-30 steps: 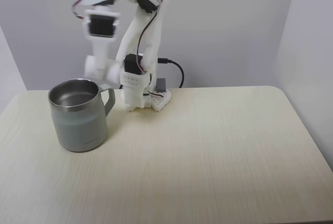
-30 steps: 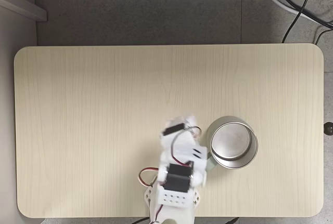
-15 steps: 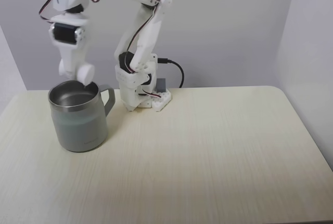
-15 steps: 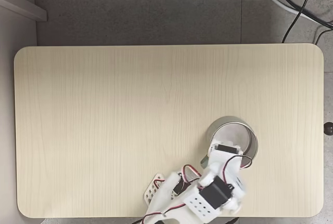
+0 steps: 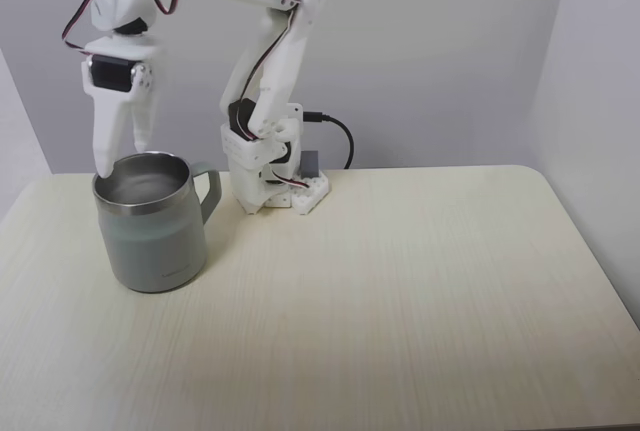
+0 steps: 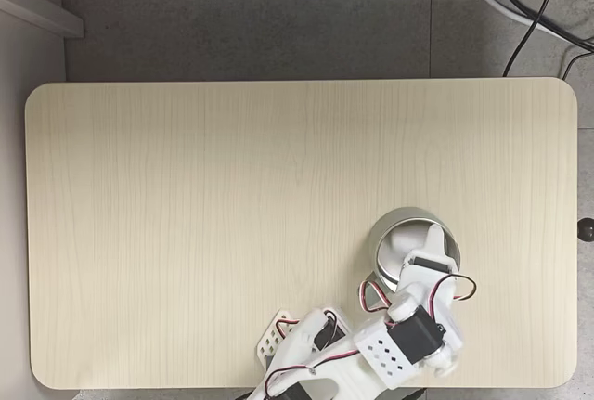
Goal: Grasp a dressing and put it in the cup.
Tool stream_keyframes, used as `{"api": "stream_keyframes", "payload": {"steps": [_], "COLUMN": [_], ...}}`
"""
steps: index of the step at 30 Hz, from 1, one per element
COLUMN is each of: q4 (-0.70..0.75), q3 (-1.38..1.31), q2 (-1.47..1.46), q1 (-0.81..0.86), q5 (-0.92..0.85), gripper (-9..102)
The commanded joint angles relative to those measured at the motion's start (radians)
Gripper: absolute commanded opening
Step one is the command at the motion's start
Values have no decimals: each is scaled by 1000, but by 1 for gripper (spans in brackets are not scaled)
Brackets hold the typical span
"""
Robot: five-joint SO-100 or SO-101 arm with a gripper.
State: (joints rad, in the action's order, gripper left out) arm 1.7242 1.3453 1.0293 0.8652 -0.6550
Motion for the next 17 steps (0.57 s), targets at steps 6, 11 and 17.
{"api": "stream_keyframes", "payload": {"steps": [6, 11, 17], "q4": [-34, -54, -66], "q3": [57, 63, 63], "q2": [51, 78, 89], "q1": [49, 54, 64], "q5": [-8, 3, -17], "gripper": [31, 31, 30]}}
